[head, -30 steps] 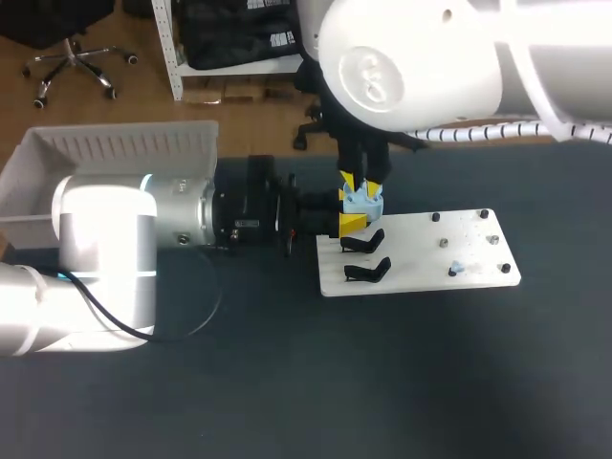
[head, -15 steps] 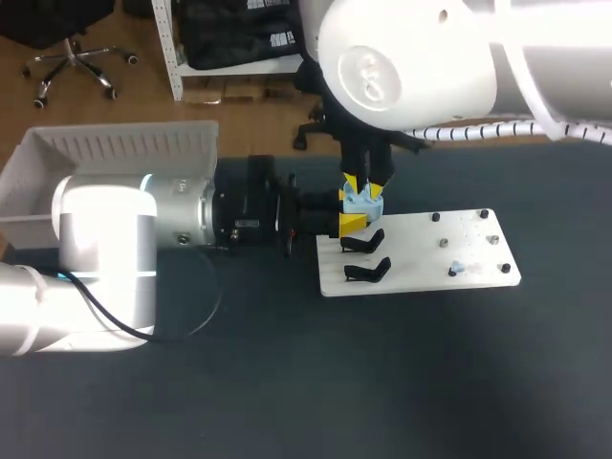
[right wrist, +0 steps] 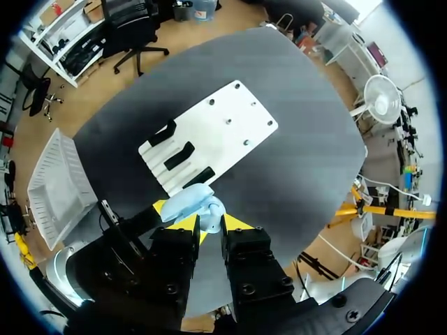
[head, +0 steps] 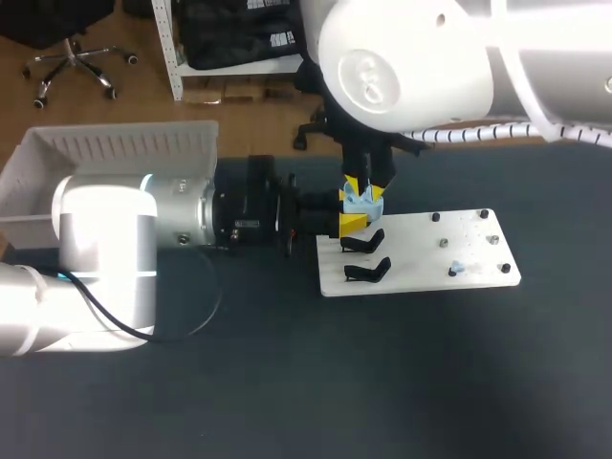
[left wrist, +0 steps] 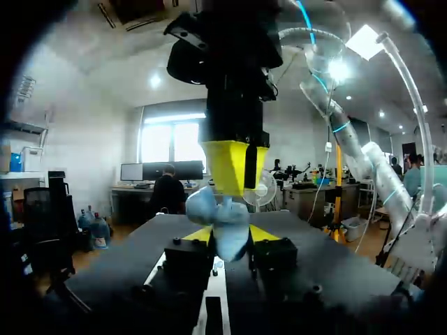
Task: Pick up each earbud case from the left stands, insert the matching earbuds, close the lid, and place the case in the box.
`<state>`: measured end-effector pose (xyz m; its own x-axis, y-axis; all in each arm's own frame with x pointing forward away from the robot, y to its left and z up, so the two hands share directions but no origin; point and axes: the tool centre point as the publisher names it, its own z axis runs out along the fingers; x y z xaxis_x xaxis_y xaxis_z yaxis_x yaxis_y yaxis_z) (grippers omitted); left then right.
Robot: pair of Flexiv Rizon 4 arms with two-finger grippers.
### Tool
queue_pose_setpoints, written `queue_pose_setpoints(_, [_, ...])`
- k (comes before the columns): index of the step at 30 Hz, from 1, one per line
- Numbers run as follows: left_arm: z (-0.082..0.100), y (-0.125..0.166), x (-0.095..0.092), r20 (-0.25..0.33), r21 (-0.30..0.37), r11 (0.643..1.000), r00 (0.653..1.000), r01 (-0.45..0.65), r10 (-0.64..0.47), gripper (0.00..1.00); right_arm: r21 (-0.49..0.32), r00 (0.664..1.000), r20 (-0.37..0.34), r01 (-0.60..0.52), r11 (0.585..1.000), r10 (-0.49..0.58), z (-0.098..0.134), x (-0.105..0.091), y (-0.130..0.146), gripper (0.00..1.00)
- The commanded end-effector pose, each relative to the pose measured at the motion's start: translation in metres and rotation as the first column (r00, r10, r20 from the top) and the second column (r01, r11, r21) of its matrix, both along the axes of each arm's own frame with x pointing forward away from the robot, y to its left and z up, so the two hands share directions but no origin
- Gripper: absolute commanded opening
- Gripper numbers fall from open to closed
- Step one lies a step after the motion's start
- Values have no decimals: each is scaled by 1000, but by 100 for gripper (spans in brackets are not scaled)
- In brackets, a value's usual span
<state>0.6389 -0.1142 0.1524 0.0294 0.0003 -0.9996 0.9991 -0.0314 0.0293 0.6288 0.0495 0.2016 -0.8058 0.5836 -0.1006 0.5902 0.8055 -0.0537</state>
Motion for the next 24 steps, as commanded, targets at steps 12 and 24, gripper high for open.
queue_pose_setpoints(12, [-1, 0, -1, 4, -5, 1000, 1000, -6, 6, 0, -4, 1000, -3, 11, 1000, -11, -8, -1, -1, 2])
queue_pose_setpoints(24, [-1, 0, -1, 4, -5, 1000, 1000, -6, 6, 0, 100, 995, 97, -1, 995, -9, 25, -24, -17, 48])
